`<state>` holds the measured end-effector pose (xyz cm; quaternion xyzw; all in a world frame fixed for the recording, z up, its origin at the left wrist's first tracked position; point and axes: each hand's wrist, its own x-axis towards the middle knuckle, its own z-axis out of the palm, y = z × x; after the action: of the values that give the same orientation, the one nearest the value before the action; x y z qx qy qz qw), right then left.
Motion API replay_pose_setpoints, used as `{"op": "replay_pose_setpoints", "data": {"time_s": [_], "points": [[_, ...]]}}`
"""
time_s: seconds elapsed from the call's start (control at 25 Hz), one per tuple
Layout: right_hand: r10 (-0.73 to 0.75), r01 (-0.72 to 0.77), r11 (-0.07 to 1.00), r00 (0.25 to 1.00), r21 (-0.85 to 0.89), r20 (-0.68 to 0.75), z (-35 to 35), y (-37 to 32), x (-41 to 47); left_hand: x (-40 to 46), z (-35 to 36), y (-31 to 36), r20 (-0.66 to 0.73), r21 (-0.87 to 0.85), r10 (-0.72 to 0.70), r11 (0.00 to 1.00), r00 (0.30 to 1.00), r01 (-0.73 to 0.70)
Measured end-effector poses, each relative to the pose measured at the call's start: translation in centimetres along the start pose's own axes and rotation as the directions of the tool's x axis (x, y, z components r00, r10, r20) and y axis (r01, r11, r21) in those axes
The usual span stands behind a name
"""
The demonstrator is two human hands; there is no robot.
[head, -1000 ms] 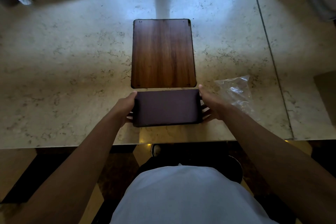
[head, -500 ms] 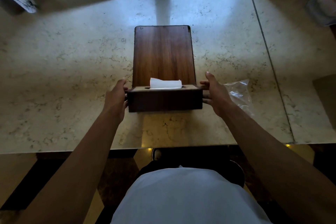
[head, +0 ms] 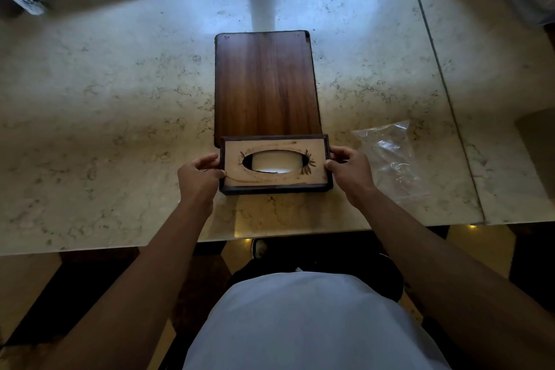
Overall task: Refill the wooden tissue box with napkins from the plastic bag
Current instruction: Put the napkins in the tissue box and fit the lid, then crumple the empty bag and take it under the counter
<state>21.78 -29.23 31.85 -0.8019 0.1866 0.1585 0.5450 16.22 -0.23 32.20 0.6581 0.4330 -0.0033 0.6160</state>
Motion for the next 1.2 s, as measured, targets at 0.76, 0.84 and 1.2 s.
{"op": "replay_pose_setpoints", "data": {"time_s": [0.76,0.84,1.2], "points": [[-0.065,0.056,0.988,0.996,-0.141,-0.054,-1.7,-0.5,-0.1,-1.7,3.5,3.4,0.023,0.478,0.350,0.819,0.936,-0.318],[-0.083,0.069,0.990,0.990,-0.124,-0.114,-2.9,-0.5,-0.2,-2.7,6.0,4.5,0.142,0.475,0.453,0.749,0.880,-0.462],[0.017,-0.026,0.999,0.940,-0.024,-0.340,-11.6,2.0,-0.1,-8.3,20.9,4.0,0.584,0.405,0.120,0.814,0.803,-0.416]]}}
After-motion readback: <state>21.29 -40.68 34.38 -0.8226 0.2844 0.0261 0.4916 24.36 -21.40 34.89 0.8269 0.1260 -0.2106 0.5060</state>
